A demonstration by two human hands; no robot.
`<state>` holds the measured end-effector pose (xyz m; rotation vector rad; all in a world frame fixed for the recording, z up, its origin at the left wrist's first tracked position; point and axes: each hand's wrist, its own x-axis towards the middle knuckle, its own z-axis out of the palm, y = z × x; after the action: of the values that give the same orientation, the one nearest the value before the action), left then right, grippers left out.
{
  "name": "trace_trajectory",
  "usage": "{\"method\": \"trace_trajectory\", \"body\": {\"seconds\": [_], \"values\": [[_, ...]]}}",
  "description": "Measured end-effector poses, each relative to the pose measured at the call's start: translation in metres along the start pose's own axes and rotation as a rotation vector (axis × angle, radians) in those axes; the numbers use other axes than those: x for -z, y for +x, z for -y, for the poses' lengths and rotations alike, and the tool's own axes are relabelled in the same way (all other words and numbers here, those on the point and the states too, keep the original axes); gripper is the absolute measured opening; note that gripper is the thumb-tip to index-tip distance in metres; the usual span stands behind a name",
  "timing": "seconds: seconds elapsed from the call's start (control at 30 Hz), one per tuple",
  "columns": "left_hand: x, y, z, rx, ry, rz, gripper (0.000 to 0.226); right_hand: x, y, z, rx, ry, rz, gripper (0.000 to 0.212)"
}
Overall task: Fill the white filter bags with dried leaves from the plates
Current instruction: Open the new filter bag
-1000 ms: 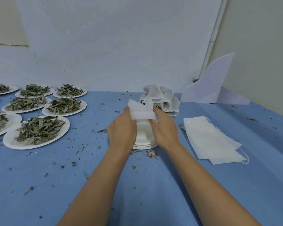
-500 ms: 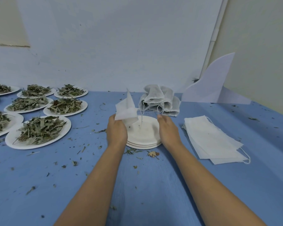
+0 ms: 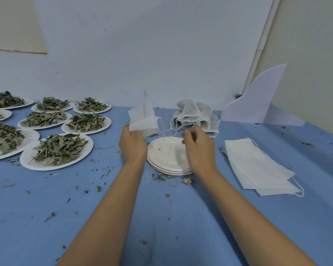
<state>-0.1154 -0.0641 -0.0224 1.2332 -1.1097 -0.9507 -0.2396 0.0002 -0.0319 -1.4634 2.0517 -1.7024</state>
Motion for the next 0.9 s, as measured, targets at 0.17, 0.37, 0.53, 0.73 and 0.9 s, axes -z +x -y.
{"method": "trace_trajectory", "body": {"seconds": [0.17, 0.37, 0.53, 0.73, 0.9], "values": [[0.036, 0.023, -0.006, -0.024, -0.011, -0.056, 0.035, -0.049, -0.007, 0.040, -0.165, 0.157, 0.439, 0.016], [0.072, 0.047, -0.008, -0.057, -0.041, -0.133, 0.035, -0.123, -0.011, 0.074, -0.315, 0.206, 0.667, 0.029], [0.089, 0.064, -0.013, -0.085, -0.041, -0.162, 0.040, -0.158, -0.012, 0.094, -0.223, -0.072, 0.722, 0.033], [0.091, 0.068, -0.008, -0.131, -0.038, -0.154, 0.038, -0.180, -0.009, 0.097, -0.277, -0.208, 0.666, 0.035], [0.087, 0.066, -0.002, -0.132, -0.017, -0.146, 0.035, -0.187, -0.007, 0.095, -0.314, -0.171, 0.635, 0.036]]}}
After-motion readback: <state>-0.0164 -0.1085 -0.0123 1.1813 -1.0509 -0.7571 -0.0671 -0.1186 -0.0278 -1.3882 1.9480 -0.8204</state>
